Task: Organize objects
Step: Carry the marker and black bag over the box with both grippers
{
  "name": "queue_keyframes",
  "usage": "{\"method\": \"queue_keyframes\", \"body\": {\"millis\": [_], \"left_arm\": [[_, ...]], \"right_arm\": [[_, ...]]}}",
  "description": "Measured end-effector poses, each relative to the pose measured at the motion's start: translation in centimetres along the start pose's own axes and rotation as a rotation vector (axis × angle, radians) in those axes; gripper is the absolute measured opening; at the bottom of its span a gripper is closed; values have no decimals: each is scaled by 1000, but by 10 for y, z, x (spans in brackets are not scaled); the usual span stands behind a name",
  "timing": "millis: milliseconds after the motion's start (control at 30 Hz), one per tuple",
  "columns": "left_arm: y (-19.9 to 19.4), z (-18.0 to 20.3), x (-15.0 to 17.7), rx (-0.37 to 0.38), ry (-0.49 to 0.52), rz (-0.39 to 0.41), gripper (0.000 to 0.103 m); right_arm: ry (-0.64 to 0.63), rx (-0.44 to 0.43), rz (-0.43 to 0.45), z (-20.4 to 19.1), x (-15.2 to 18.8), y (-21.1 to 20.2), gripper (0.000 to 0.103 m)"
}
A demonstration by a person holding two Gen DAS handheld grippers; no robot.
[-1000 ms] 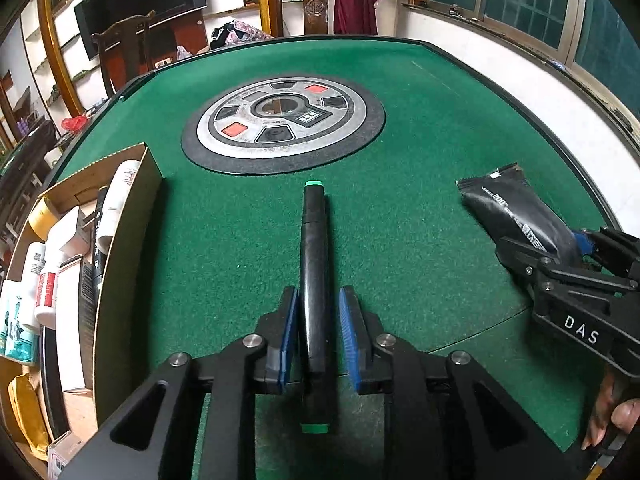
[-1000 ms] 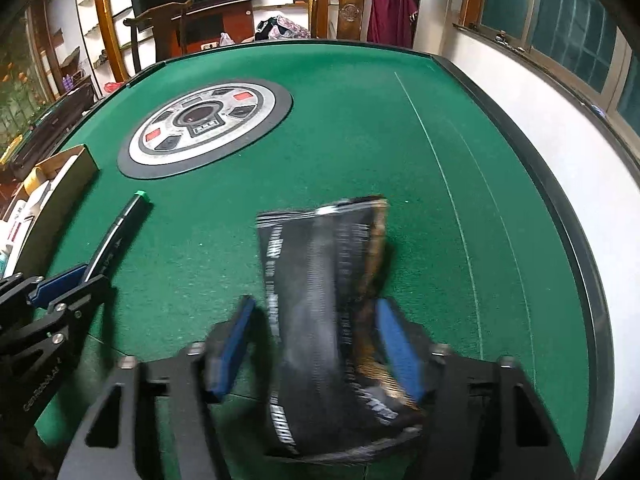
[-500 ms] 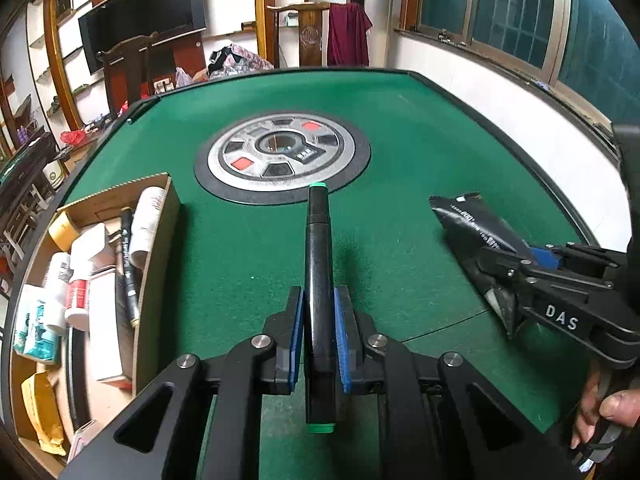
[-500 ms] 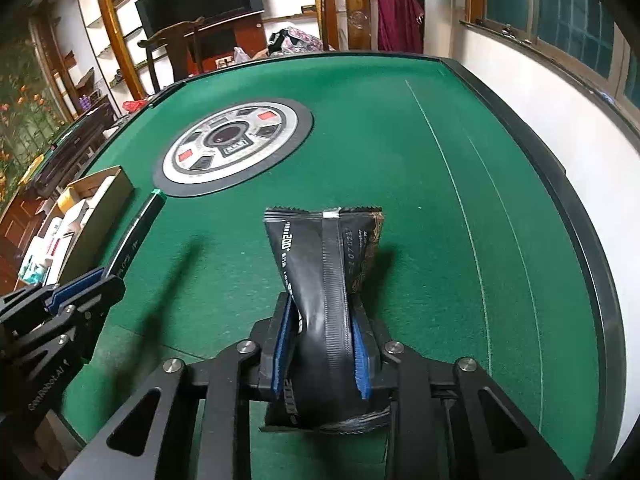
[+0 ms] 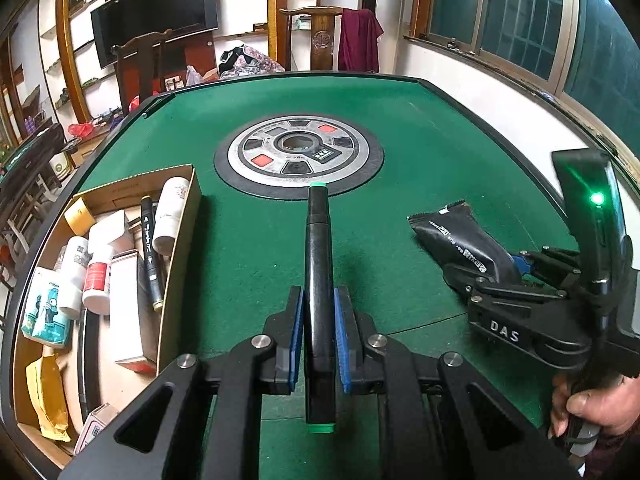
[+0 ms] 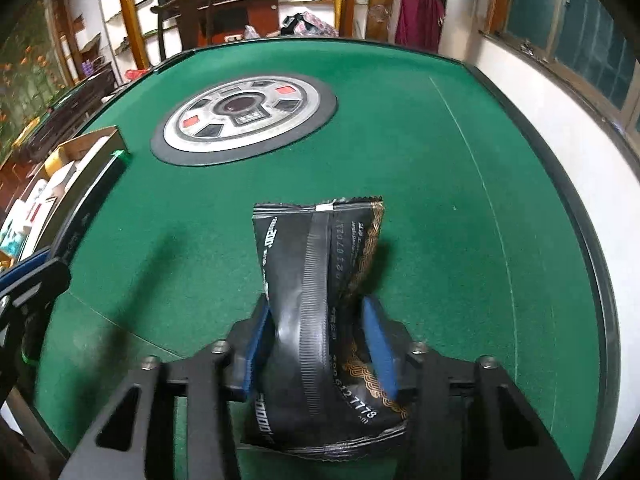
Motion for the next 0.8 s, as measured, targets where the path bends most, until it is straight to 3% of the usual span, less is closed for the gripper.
{"method": "queue_keyframes", "body": {"millis": [367,800], "left_arm": [[-6,4,5,9,4,8,14],[-35,0,7,34,-15,50,14]], "right_arm": [[51,-62,63,0,0,-27,28],[106,-128,162,3,-10,-70,28]]}}
Point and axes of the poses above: each gripper's, at about its wrist camera, not at the fingertips, and y roughly the way its jaws point, z to its right, x to its underside, the point moved 10 cm from there along y, roughly the way its jaws point, and after that the axes turned 2 degrees about -y, right-handed, at the moved point
